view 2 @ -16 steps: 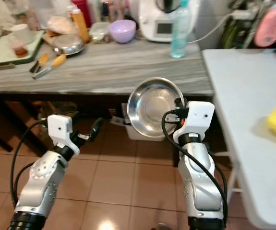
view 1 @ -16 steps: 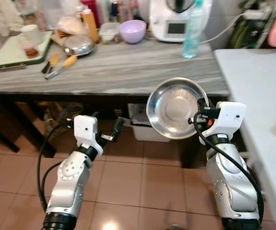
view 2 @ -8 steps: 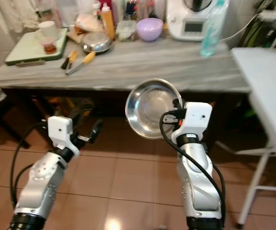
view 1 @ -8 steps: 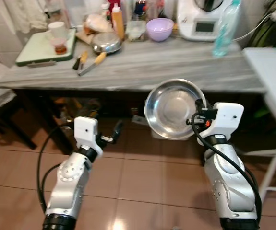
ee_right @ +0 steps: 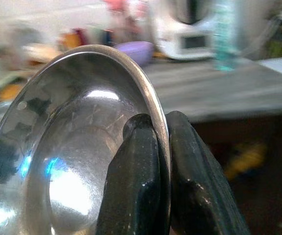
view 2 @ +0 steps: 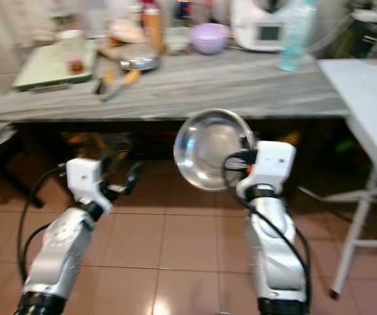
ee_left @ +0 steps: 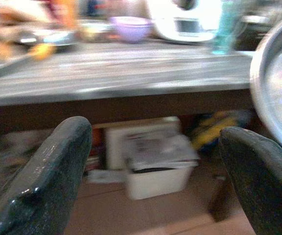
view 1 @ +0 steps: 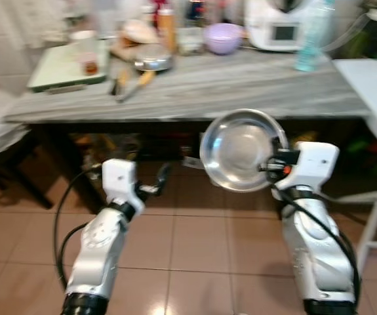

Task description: Setting the table

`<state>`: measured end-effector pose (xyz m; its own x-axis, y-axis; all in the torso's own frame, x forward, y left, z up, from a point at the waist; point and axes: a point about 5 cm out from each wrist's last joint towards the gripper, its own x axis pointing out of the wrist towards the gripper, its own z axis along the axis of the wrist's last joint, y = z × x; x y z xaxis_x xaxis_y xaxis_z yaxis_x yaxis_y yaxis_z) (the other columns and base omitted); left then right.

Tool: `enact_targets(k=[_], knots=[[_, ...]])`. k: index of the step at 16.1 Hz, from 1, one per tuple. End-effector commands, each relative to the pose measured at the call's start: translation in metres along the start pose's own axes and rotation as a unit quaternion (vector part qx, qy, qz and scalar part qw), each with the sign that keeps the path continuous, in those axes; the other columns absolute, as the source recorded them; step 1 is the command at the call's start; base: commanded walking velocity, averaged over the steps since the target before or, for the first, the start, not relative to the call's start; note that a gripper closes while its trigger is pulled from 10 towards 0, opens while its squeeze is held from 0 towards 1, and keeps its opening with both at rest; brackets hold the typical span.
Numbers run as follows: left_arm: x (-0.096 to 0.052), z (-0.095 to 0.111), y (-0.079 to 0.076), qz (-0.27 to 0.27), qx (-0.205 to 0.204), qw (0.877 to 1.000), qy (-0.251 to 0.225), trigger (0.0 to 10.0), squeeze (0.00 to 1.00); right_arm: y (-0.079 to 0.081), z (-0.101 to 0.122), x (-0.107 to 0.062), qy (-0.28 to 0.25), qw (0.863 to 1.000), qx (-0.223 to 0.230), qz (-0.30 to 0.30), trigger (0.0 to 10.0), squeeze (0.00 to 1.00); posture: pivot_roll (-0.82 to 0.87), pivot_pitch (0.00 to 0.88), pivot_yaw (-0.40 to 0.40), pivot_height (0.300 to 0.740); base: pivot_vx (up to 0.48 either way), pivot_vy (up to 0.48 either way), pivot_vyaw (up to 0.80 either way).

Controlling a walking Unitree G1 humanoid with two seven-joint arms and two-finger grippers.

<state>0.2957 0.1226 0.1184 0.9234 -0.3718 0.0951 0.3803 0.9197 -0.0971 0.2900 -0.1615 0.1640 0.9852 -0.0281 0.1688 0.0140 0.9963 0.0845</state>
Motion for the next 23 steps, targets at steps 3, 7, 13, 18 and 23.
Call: enact_targets(k=[3, 7, 13, 18, 23], knots=[[-0.003, 0.002, 0.004, -0.005, 0.01, 1.0, 0.006, 10.0, 0.0, 0.0, 0.006, -0.001, -0.014, 1.0, 0.002, -0.002, 10.0, 0.0, -0.04, 0.095, 0.076, 0.74, 0.0, 0.0, 0.0], [-0.005, 0.003, -0.001, -0.018, 0.006, 1.0, 0.004, 10.0, 0.0, -0.001, 0.008, -0.002, -0.017, 1.0, 0.003, -0.005, 10.0, 0.0, -0.05, 0.1, 0.077, 0.74, 0.0, 0.0, 0.0], [-0.004, 0.005, 0.001, -0.026, 0.005, 1.0, 0.001, 10.0, 0.0, 0.0, 0.007, -0.001, -0.013, 1.0, -0.001, -0.001, 10.0, 0.0, -0.04, 0.102, 0.066, 0.74, 0.252, 0.0, 0.0], [-0.006, 0.003, -0.004, -0.03, 0.002, 1.0, 0.004, 10.0, 0.0, 0.0, 0.007, 0.0, -0.01, 1.0, -0.003, 0.003, 10.0, 0.0, -0.04, 0.1, 0.061, 0.74, 0.452, 0.0, 0.0], [-0.005, 0.001, -0.006, -0.036, 0.0, 0.999, 0.008, 10.0, 0.0, 0.002, 0.006, 0.0, -0.009, 1.0, -0.004, 0.004, 10.0, 0.0, -0.05, 0.096, 0.062, 0.74, 0.48, 0.0, -0.44]])
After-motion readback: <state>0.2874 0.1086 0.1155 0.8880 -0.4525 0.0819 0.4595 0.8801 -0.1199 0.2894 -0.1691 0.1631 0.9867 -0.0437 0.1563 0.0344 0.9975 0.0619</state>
